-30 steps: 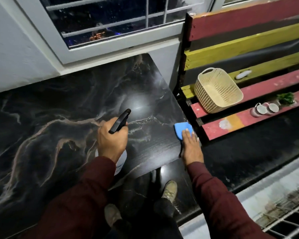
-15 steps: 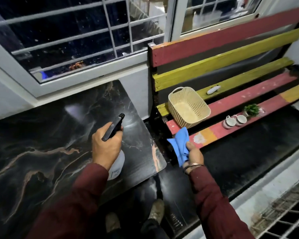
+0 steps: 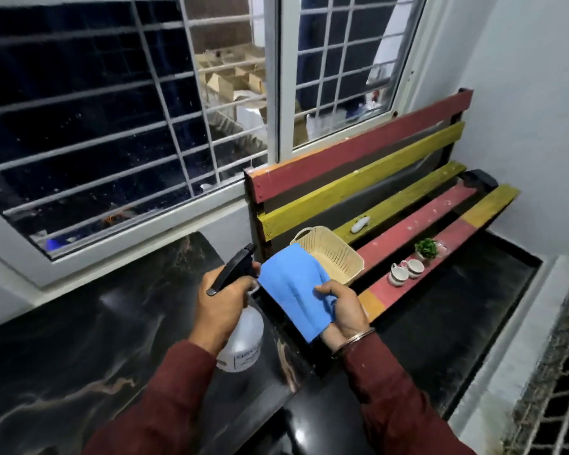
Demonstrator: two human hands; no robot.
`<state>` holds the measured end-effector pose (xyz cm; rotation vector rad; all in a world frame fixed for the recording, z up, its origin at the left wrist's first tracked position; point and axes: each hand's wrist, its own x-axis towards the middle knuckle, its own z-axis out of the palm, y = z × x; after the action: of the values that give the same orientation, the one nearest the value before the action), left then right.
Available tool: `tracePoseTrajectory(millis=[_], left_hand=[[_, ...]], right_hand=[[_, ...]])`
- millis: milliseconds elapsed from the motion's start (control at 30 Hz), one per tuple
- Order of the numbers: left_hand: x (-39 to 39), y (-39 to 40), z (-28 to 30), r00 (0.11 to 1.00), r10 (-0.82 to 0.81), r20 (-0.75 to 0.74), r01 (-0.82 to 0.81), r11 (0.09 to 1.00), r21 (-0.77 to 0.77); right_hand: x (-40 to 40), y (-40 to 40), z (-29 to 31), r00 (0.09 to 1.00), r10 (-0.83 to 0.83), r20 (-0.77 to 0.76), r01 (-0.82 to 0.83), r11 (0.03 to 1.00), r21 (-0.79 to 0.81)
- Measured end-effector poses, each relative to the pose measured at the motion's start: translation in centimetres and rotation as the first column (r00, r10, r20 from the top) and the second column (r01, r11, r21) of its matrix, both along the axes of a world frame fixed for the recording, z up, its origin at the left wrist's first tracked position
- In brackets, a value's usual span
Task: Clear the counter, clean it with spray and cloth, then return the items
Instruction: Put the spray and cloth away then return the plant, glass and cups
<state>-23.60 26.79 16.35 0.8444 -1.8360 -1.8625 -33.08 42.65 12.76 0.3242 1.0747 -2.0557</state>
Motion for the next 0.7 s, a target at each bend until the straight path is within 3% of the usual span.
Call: tracePoseTrajectory(millis=[300,533,700], left_hand=[[-2.9,2.1,1.7,0.959,-0.262,-0.104,0.265,0.964,0.018],[-6.6,4.7,1.4,0.956,-0.272,-0.112,0.273,0.962,-0.006],[-11.4,7.0,0.8,0.961,-0.243,-0.129,0.238,0.97,-0.053]], right_hand=[[-0.6,2.1,3.3,0.987,-0.061,-0.146,0.054,0.997,-0.057],[-4.6,4.0,4.1,0.93,-0.047,-0.365,0.083,0.993,0.085],[-9.2,7.3,2.5,0.928,-0.151,-0.341,0.208,0.968,0.137]])
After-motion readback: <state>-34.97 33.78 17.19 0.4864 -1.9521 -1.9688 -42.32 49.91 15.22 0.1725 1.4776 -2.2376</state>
